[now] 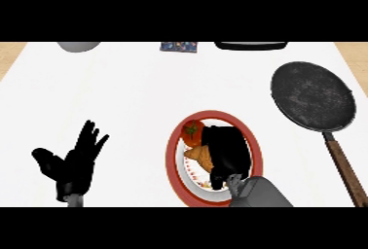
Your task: Pick the croissant from the plate and place it in the pan
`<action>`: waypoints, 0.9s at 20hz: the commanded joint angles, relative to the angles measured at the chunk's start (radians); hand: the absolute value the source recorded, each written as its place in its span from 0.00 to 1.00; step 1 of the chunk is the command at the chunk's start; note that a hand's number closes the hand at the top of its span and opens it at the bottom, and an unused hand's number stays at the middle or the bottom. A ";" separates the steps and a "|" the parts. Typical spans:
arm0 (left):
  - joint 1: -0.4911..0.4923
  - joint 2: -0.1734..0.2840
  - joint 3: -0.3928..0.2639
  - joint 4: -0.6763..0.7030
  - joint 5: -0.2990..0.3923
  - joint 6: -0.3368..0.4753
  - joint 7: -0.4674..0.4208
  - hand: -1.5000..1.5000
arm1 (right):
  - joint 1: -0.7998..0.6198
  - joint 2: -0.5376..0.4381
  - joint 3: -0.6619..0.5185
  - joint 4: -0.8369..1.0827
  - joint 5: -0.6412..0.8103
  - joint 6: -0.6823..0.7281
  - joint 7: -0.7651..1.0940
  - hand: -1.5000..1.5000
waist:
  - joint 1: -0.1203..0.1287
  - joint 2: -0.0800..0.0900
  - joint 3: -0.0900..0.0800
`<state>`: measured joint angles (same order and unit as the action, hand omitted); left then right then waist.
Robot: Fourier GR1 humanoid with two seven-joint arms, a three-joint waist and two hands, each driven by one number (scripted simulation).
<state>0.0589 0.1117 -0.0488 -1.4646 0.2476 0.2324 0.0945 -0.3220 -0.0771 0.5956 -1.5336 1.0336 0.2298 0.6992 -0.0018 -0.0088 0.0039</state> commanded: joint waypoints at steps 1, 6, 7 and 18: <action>0.065 -0.002 -0.009 0.011 0.009 -0.025 -0.002 0.50 | -0.023 0.000 0.034 -0.086 0.140 -0.104 0.058 1.00 | 0.002 0.004 -0.004; -0.001 0.026 0.016 -0.014 0.007 0.001 0.066 0.50 | -0.062 0.006 0.008 -0.271 0.263 -0.113 0.187 1.00 | -0.008 0.003 -0.004; 0.013 -0.027 -0.015 0.006 -0.016 0.029 0.031 0.50 | -0.051 0.005 -0.028 -0.302 0.237 -0.127 0.171 1.00 | -0.007 0.005 -0.004; 0.018 -0.040 -0.021 0.064 -0.038 -0.007 -0.011 0.50 | -0.141 -0.046 -0.383 -0.292 0.080 -0.073 0.056 1.00 | 0.003 0.011 -0.004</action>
<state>0.0603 0.1026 -0.0381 -1.4666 0.2371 0.2203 0.0946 -0.4404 -0.0870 0.3408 -1.8517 1.1895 0.1771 0.8297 0.0010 -0.0051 0.0060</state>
